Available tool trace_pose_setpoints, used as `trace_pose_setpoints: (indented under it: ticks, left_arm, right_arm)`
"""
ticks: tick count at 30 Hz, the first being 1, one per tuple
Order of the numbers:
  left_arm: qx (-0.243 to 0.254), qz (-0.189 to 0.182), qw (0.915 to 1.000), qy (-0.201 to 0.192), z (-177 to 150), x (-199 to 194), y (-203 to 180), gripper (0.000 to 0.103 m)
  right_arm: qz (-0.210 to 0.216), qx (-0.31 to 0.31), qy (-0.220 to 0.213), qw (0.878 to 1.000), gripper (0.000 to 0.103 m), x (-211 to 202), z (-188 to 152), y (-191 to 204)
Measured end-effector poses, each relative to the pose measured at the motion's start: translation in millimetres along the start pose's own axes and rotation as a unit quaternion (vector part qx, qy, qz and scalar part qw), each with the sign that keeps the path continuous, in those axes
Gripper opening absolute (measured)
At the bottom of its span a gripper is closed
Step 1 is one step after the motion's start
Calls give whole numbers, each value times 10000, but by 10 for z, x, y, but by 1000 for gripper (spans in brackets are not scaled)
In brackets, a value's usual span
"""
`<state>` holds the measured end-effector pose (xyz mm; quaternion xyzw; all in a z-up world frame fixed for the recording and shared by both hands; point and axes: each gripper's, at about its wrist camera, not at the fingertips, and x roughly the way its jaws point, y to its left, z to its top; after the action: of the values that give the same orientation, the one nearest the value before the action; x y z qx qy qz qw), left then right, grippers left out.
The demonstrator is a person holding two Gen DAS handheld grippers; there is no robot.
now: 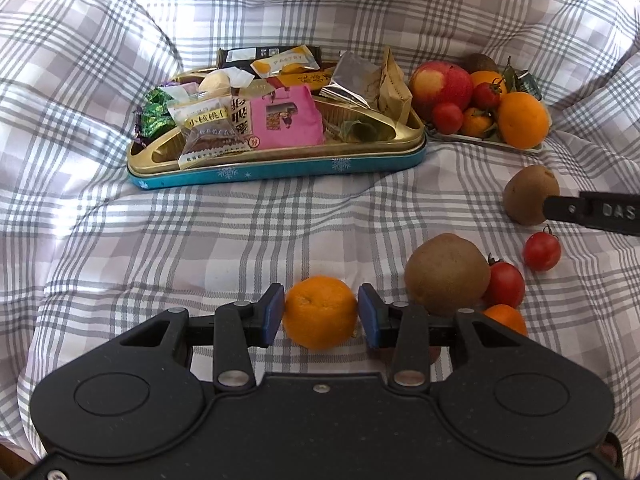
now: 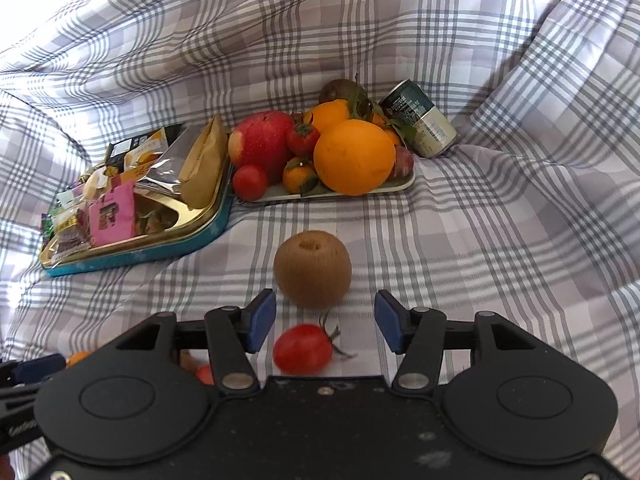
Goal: Organize fruits
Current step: 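Move the left tool to an orange while the right tool approaches a brown kiwi, then close the left tool on the orange while the right tool closes on the kiwi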
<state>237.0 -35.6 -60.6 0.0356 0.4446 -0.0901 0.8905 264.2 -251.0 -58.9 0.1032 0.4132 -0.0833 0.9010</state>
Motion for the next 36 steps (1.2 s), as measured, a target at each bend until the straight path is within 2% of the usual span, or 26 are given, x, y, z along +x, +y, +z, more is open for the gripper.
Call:
trace_pose_setpoints:
  ticks: [9,21,27,30,36]
  left_arm:
    - [144,108,9998,-54,-27,81,-34,54]
    - [21,52,9997,236,-46,229,-5,54]
    - [-103,-52,9996,256,-38,216,33,52]
    - [-146,-51,9997,201,-28,181,42,52]
    - [-122,-44,9999,-81,33,-28,36,52]
  right_arm:
    - [-106,-185,-25,9998,61,279,41,64]
    - [-176,-361,3,9992,63,522,78,130]
    - [-229,-573,-95,9981,58,561,63,164]
    - [-212,-701,-100,9973,56,546,59,190]
    - [-147,-494,-177,9985,55,389,75,115]
